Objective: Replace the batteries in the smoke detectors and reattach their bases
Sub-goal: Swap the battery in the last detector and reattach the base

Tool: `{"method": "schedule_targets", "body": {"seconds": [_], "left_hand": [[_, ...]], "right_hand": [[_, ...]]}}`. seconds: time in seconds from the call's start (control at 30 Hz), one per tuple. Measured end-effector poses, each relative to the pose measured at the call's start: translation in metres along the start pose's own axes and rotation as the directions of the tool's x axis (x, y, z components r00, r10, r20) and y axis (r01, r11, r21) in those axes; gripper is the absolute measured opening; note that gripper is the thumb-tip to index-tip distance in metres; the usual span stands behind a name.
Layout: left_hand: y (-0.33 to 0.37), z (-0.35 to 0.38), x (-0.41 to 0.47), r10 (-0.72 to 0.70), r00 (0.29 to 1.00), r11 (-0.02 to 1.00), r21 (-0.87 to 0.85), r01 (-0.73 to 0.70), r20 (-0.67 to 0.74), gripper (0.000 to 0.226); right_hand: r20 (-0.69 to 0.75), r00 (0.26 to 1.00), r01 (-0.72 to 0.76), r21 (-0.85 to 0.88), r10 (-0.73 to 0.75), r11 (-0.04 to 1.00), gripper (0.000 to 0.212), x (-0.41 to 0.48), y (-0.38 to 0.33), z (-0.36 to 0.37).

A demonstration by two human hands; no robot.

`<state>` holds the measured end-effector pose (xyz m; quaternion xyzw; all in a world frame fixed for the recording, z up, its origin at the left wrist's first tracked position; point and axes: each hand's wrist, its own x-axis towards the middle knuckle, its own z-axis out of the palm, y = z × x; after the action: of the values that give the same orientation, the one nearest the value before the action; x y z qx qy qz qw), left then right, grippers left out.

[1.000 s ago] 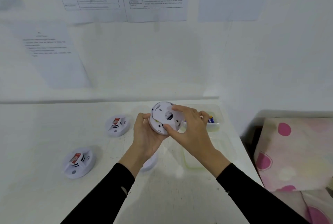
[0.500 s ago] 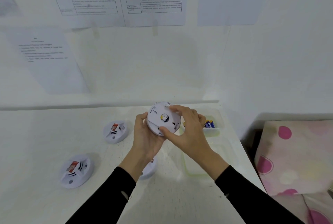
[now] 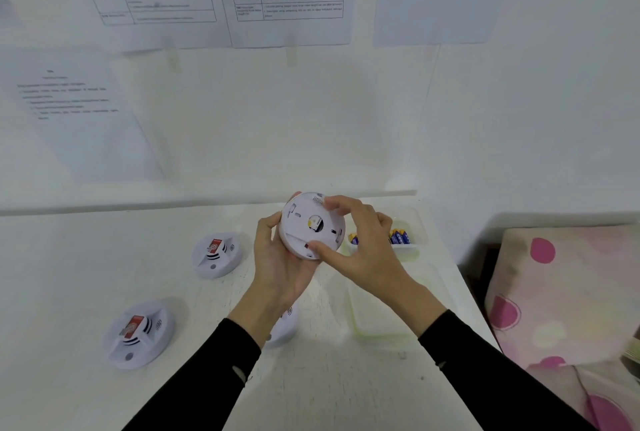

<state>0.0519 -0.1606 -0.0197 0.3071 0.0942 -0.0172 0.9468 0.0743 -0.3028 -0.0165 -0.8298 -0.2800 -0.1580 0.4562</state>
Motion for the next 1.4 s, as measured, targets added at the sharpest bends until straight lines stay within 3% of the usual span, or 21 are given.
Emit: {"method": "schedule_targets", "body": {"seconds": [0.13, 0.23, 0.47, 0.73, 1.07, 1.3, 1.4], "left_hand": [[-0.003, 0.0, 0.005, 0.02, 1.0, 0.999, 0.038, -0.019, -0.012, 0.059], [-0.005, 0.001, 0.006, 0.047, 0.999, 0.997, 0.056, -0.046, -0.016, 0.048], [-0.006, -0.002, 0.004, 0.011, 0.997, 1.0, 0.003, -0.011, 0.083, 0.042], [-0.002, 0.0, 0.003, 0.023, 0.993, 1.0, 0.018, -0.025, 0.118, 0.041], [-0.007, 0.008, 0.003, 0.123, 0.991, 0.99, 0.064, -0.126, 0.043, 0.044], [-0.001, 0.013, 0.0, 0.12, 0.991, 0.987, 0.098, -0.125, 0.053, 0.04], [0.005, 0.017, 0.001, 0.129, 0.988, 0.985, 0.101, -0.137, 0.084, 0.042]], "right_hand": [[-0.013, 1.0, -0.009, -0.009, 0.009, 1.0, 0.056, 0.0, -0.001, 0.002], [-0.057, 0.998, -0.001, -0.033, -0.001, 0.999, 0.053, 0.001, -0.004, 0.005], [-0.08, 0.994, 0.057, -0.134, -0.068, 0.989, 0.053, 0.0, -0.006, 0.008], [0.035, 0.998, 0.045, -0.012, -0.044, 0.999, 0.055, 0.01, -0.01, -0.005], [-0.122, 0.992, -0.017, 0.042, 0.022, 0.999, 0.055, 0.002, -0.019, 0.006], [-0.101, 0.991, 0.083, -0.079, -0.091, 0.993, 0.057, 0.009, -0.019, 0.005], [-0.169, 0.975, 0.119, -0.169, -0.148, 0.978, 0.057, 0.014, -0.016, 0.005]]}}
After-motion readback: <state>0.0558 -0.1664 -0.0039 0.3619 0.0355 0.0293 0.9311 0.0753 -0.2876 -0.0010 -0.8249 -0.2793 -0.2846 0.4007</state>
